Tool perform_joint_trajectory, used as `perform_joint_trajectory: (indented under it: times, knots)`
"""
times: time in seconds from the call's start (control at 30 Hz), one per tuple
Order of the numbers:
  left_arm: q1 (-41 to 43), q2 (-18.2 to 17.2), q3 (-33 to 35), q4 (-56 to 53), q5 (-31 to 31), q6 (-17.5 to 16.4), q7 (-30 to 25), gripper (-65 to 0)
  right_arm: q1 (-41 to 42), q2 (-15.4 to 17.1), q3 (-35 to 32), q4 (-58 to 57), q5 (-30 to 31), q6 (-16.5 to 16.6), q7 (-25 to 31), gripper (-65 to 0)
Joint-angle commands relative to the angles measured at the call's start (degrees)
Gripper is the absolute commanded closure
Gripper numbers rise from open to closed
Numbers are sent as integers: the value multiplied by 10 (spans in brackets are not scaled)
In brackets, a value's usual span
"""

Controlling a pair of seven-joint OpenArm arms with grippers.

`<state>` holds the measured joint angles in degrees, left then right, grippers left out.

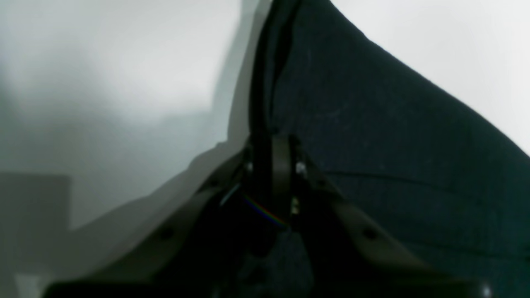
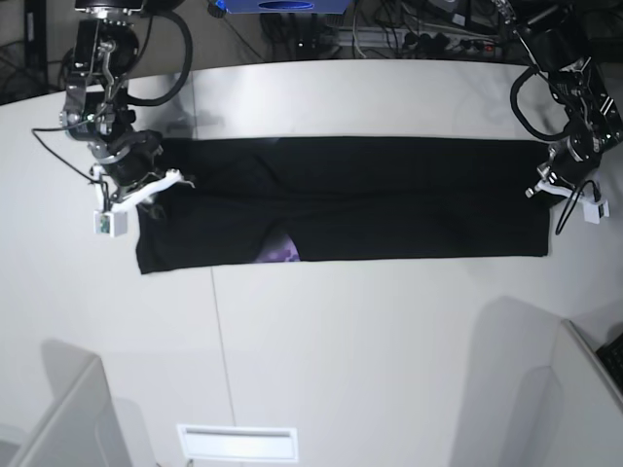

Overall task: Fold the T-shirt properly
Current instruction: 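Carry the strip end in the left gripper toward the right gripper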

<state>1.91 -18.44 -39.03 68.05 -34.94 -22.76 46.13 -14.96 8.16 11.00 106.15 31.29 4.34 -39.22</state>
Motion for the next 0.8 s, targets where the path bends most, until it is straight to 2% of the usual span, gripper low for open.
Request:
perform_joint_trajectory:
  times: [0.0, 0.13, 0.33, 0.6, 0.77]
  knots:
    - [4, -11, -4, 11, 20, 7, 17, 0, 4, 4, 3, 12, 6, 2, 12, 0]
    - [5, -29, -5, 43, 20, 7, 17, 0, -3, 4, 4, 14, 6, 2, 13, 0]
    - [22, -37, -5, 107, 20, 11, 17, 0, -28, -11, 4, 53, 6, 2, 41, 0]
    - [79, -29, 0, 218, 20, 12, 17, 0, -28, -11, 4, 52, 6, 2, 41, 0]
    - [110, 0, 17, 294, 21, 12, 18, 0, -28, -11, 4, 51, 6, 1, 41, 0]
